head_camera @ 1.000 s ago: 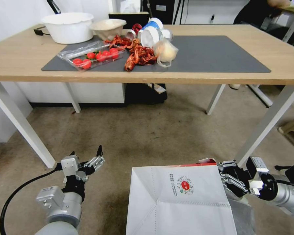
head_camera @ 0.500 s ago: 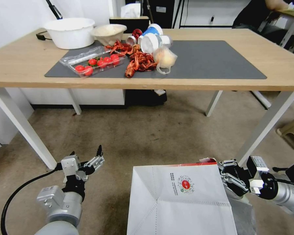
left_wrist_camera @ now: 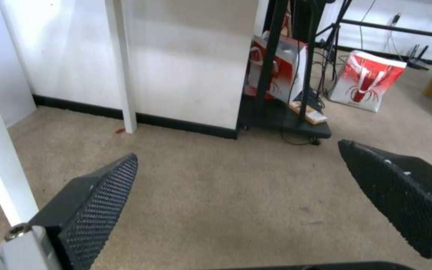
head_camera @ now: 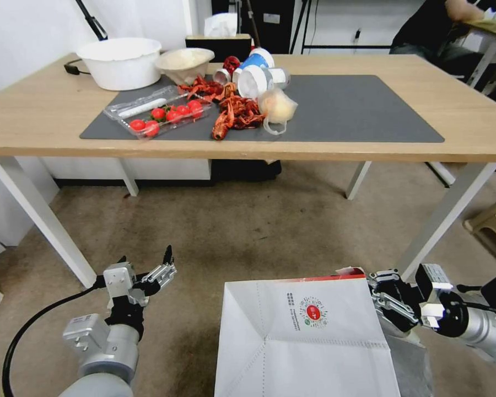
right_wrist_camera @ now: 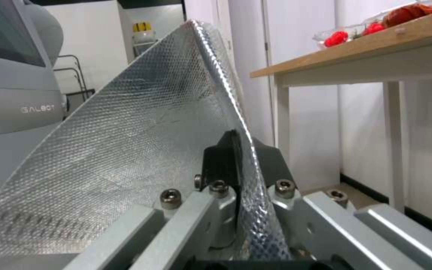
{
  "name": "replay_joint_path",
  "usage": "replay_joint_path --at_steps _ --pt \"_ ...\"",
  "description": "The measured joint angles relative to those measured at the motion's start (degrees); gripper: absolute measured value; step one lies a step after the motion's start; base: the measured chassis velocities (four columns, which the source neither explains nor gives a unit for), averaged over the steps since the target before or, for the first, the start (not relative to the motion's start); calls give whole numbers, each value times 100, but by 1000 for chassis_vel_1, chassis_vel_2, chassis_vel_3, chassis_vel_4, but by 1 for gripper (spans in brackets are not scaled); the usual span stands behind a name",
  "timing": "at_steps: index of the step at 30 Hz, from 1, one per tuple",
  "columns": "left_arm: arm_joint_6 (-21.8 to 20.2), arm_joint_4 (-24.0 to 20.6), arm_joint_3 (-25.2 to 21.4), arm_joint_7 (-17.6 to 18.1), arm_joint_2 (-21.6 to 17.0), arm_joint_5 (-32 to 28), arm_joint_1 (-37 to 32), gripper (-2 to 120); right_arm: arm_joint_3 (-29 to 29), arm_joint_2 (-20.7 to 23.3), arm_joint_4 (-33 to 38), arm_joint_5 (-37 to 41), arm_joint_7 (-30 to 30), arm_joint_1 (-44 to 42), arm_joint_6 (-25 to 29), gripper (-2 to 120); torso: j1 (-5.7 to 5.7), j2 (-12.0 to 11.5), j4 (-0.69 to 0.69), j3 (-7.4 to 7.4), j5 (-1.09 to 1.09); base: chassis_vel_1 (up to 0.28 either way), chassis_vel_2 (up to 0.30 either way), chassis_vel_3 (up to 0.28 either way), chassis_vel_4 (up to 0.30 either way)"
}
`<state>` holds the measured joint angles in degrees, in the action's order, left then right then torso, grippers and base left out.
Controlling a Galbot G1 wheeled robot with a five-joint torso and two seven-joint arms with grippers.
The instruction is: Pick up the food delivery bag from the floor and place it on the table.
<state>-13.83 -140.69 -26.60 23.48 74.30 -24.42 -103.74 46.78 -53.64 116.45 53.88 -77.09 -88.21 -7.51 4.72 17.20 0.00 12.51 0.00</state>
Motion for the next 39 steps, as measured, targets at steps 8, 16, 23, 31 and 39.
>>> replay_joint_path --at_steps 8,16,23,31,39 --pt "7 4 -8 -5 -10 0 -16 100 -54 -51 -20 -51 -29 11 -1 0 63 189 0 124 0 0 0 0 0" --pt "7 4 -3 -20 1 0 -17 100 -59 -51 -52 -96 -67 13 6 0 117 382 0 263 0 0 0 0 0" --pt "7 3 -8 -20 -6 -4 -10 100 -59 -61 -55 -109 -68 29 8 0 165 519 0 353 0 0 0 0 0" --pt "7 9 -8 -21 -11 -12 2 100 -63 -74 -55 -125 -68 30 9 0 222 689 0 466 0 0 0 0 0" --pt "11 7 -7 -20 -8 -12 -12 100 -64 -110 -46 -142 -91 7 -2 0 295 887 0 591 0 0 0 0 0"
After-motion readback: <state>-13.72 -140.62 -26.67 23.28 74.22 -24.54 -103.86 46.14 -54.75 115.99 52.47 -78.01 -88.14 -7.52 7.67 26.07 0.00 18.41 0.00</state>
